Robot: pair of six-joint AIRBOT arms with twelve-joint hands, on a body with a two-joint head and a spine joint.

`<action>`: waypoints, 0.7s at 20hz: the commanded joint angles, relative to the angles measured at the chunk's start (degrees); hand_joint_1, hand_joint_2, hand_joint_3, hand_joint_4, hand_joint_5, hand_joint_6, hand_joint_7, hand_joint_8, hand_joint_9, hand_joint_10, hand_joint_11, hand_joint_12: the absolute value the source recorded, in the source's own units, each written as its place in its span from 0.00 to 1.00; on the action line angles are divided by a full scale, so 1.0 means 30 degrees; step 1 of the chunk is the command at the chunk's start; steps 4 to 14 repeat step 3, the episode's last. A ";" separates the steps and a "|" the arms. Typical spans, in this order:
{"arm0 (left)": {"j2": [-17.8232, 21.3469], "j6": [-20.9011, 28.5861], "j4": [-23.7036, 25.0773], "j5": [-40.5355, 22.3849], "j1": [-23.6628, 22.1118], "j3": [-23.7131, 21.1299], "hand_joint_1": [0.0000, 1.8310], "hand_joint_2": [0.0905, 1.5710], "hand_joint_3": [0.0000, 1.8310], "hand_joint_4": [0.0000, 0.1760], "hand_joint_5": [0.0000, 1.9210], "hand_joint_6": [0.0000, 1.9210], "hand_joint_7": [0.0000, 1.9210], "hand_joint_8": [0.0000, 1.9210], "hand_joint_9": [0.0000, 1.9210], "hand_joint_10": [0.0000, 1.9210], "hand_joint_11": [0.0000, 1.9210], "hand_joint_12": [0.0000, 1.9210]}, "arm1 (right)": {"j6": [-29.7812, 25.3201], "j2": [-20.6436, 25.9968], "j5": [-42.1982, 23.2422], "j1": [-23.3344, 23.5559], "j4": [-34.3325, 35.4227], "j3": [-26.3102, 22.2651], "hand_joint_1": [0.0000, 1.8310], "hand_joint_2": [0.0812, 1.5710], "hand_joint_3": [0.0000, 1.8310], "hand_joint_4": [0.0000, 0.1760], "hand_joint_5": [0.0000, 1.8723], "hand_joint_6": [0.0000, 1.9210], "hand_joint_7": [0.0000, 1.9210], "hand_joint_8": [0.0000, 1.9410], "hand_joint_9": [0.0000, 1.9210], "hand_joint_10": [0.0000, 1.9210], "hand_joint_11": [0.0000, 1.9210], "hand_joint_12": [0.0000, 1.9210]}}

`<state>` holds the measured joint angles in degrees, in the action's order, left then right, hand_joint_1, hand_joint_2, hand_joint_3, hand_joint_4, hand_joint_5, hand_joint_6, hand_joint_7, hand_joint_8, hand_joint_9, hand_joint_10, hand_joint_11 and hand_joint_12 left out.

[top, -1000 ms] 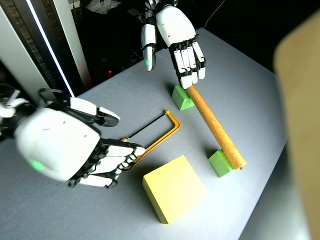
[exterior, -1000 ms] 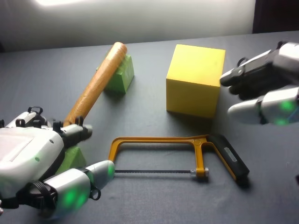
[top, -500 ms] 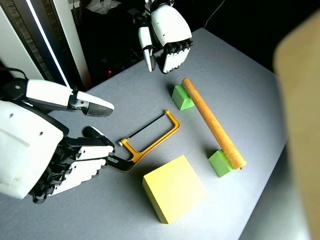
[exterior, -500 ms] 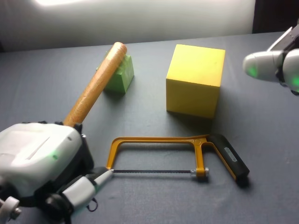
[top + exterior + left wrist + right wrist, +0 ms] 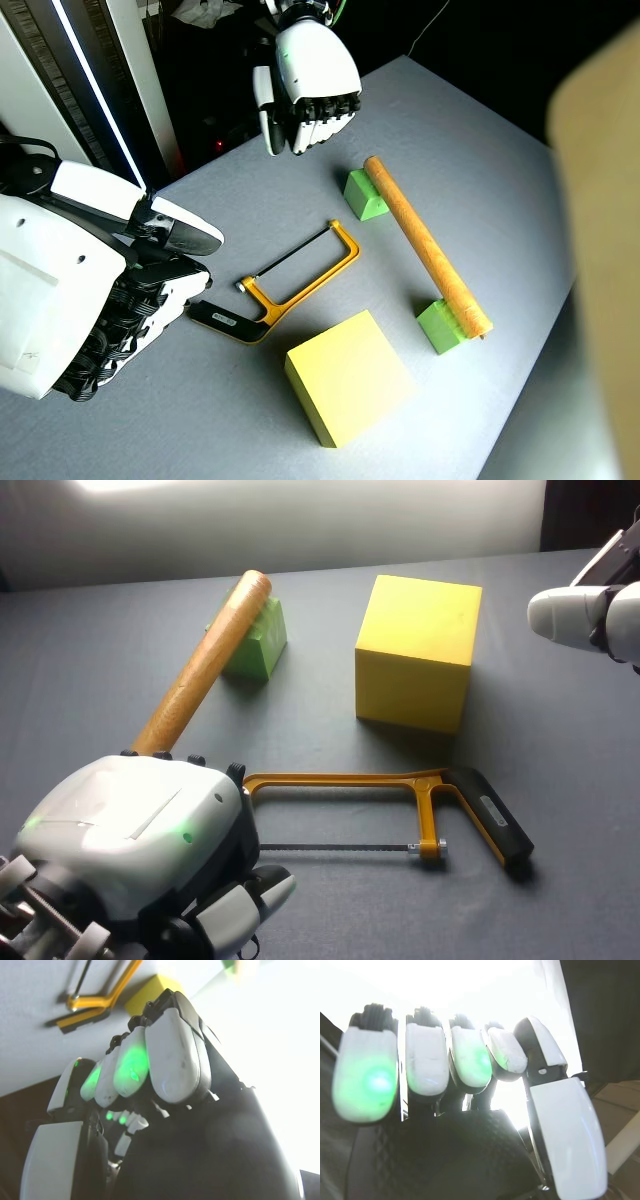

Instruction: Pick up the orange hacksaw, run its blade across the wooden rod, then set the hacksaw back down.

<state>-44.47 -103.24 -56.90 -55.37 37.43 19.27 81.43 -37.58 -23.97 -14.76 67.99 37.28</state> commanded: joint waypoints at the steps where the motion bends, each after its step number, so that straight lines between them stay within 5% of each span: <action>1: 0.0025 0.0071 0.1178 -0.1486 -0.0087 0.0023 0.54 0.91 0.00 0.36 0.72 1.00 0.77 1.00 0.79 1.00 0.85 1.00 | -0.0300 0.0217 -0.1072 0.0233 -0.0880 -0.0048 0.51 0.90 0.00 0.26 0.70 1.00 0.76 1.00 0.78 1.00 0.82 1.00; 3: 0.0025 0.0078 0.1176 -0.1584 -0.0086 0.0023 0.54 0.91 0.00 0.42 0.72 1.00 0.77 1.00 0.79 1.00 0.85 1.00 | -0.0389 0.0306 -0.1228 0.0164 -0.1247 -0.0046 0.51 0.89 0.00 0.29 0.69 1.00 0.75 1.00 0.77 1.00 0.81 1.00; 14: 0.0025 0.0078 0.1176 -0.1584 -0.0086 0.0023 0.54 0.91 0.00 0.42 0.72 1.00 0.77 1.00 0.79 1.00 0.85 1.00 | -0.0389 0.0306 -0.1228 0.0164 -0.1247 -0.0046 0.51 0.89 0.00 0.29 0.69 1.00 0.75 1.00 0.77 1.00 0.81 1.00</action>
